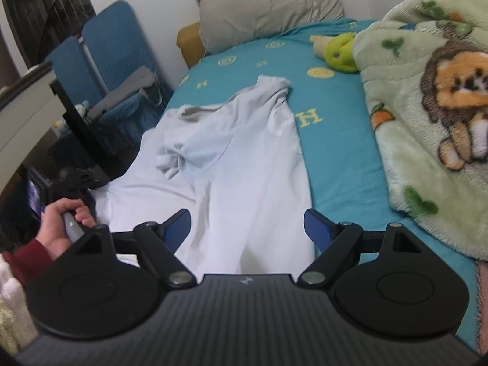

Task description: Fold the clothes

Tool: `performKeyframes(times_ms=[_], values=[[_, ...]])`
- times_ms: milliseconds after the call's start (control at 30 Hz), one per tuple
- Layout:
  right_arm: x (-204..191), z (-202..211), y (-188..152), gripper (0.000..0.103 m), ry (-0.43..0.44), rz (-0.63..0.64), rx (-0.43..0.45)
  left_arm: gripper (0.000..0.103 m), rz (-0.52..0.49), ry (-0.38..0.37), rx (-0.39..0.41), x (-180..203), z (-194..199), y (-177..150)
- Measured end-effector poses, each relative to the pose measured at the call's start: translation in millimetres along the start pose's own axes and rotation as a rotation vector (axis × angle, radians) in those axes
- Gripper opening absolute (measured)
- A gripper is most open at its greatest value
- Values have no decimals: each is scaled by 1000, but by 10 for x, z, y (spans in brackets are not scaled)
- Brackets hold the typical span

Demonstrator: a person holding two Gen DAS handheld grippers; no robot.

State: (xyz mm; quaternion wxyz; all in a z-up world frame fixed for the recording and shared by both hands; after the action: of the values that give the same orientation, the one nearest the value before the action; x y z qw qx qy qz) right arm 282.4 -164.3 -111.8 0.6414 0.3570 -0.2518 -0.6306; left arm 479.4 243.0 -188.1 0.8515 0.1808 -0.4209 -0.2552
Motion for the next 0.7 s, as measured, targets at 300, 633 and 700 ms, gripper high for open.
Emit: performKeyframes(times_ms=[300, 633, 700], values=[[500, 310, 137, 83, -135, -72, 92, 6, -840, -258, 179, 2004, 945, -1057], [928, 366, 56, 83, -138, -185, 107, 58, -957, -301, -23, 2436, 687, -2678], [954, 361, 62, 83, -136, -182, 112, 75, -928, -285, -28, 2340, 708, -2721]])
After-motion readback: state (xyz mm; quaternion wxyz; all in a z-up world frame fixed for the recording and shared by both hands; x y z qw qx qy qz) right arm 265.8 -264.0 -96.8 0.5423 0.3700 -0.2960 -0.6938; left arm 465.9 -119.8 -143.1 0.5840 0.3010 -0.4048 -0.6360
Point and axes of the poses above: each gripper's, at about its wrist camera, not at the fingertips, and z roughly against the way its jaws point, x to its right, y to its top, the point moved 8 cm from there along -z, roughly the way its jaws point, and after that the axes turned 15 degrees about z, right-handed, at the moved point
